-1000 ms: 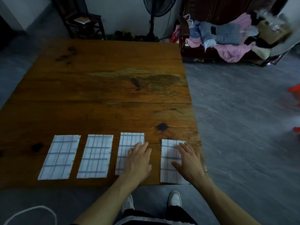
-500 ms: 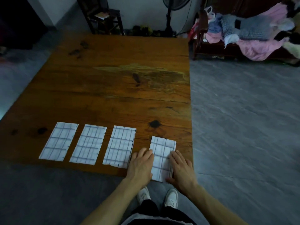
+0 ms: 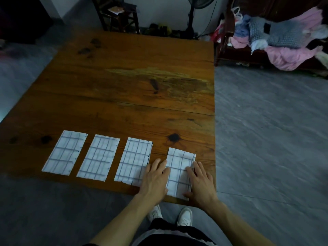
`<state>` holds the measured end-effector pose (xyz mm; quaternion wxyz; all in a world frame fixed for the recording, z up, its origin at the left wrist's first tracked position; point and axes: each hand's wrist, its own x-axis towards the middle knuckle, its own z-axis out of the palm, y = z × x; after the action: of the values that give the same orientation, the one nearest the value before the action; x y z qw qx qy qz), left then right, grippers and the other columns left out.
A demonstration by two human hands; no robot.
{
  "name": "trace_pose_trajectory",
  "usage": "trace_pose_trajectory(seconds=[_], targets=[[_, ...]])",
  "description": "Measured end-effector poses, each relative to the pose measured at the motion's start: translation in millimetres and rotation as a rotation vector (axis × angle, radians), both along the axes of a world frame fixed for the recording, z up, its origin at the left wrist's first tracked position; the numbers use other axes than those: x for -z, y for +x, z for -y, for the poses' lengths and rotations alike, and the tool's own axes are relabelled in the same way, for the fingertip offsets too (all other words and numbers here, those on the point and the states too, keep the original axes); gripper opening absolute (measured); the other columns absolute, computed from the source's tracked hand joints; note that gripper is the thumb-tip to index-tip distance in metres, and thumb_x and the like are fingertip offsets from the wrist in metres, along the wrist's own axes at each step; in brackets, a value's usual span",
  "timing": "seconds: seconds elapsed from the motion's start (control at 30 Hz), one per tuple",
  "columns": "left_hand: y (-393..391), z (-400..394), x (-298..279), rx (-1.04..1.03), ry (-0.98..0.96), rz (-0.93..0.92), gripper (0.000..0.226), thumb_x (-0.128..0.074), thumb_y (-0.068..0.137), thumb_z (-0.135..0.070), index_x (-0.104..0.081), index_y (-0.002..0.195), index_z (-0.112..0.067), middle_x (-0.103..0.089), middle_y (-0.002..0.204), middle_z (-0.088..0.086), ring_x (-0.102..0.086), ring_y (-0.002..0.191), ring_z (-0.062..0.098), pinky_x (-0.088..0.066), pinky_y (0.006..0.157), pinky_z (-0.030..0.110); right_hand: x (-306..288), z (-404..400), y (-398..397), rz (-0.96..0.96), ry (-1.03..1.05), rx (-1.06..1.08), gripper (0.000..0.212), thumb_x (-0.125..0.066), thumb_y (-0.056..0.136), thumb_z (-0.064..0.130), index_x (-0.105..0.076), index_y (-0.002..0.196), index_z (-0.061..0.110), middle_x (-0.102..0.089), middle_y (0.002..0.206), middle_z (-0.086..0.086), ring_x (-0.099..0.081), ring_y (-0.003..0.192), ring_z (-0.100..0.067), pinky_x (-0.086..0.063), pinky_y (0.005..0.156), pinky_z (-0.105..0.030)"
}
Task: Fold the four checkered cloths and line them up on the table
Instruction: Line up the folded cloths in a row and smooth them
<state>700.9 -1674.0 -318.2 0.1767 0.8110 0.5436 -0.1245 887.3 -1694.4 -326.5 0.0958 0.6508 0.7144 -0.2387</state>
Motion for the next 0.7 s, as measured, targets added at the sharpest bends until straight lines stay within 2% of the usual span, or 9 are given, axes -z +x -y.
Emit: trace_pose_trajectory(seconds=[0.33,0.57,0.63,0.7], targets=[[-11,-24,-1,0.005,0.033,-0.029,0.072,-0.067,0.087,-0.039,-0.034,0.148,-0.021,-0.018,0.163,0.003,-0.009,0.15,0.029,-0.015,0.119,0.049,-2,-29,-11,-0.033,0.019,0.002,0.093,-0.074,0.079,0.044,-0.018,0.151,0.024,-0.004,0.163,-0.007,0.005,0.151,-0.028,-0.01,0.121,-0.045],[-10,-16,0,0.012,-0.014,-0.046,0.092,-0.063,0.085,-0.056,-0.016,0.155,-0.018,-0.004,0.166,0.005,0.0,0.151,0.03,-0.007,0.121,0.052,-3,-22,-12,-0.055,0.02,0.067,0.091,-0.074,0.078,0.044,-0.02,0.15,0.025,-0.005,0.163,-0.007,0.004,0.151,-0.029,-0.011,0.12,-0.047],[-10,-16,-2,-0.016,0.016,-0.006,0.086,-0.056,0.089,-0.058,-0.017,0.155,-0.019,-0.004,0.166,0.005,0.001,0.152,0.028,-0.005,0.12,0.05,-5,-23,-15,-0.091,0.092,0.089,0.086,-0.072,0.08,0.042,-0.023,0.149,0.025,-0.008,0.163,-0.006,0.002,0.152,-0.027,-0.012,0.12,-0.046],[-9,-14,-4,-0.042,0.084,0.042,0.074,-0.05,0.095,-0.05,-0.02,0.155,-0.019,-0.012,0.165,0.005,-0.004,0.151,0.027,-0.009,0.12,0.049,-9,-30,-20,-0.116,0.185,0.04,0.078,-0.067,0.087,0.038,-0.024,0.15,0.024,-0.011,0.164,-0.005,-0.002,0.152,-0.023,-0.011,0.12,-0.042]])
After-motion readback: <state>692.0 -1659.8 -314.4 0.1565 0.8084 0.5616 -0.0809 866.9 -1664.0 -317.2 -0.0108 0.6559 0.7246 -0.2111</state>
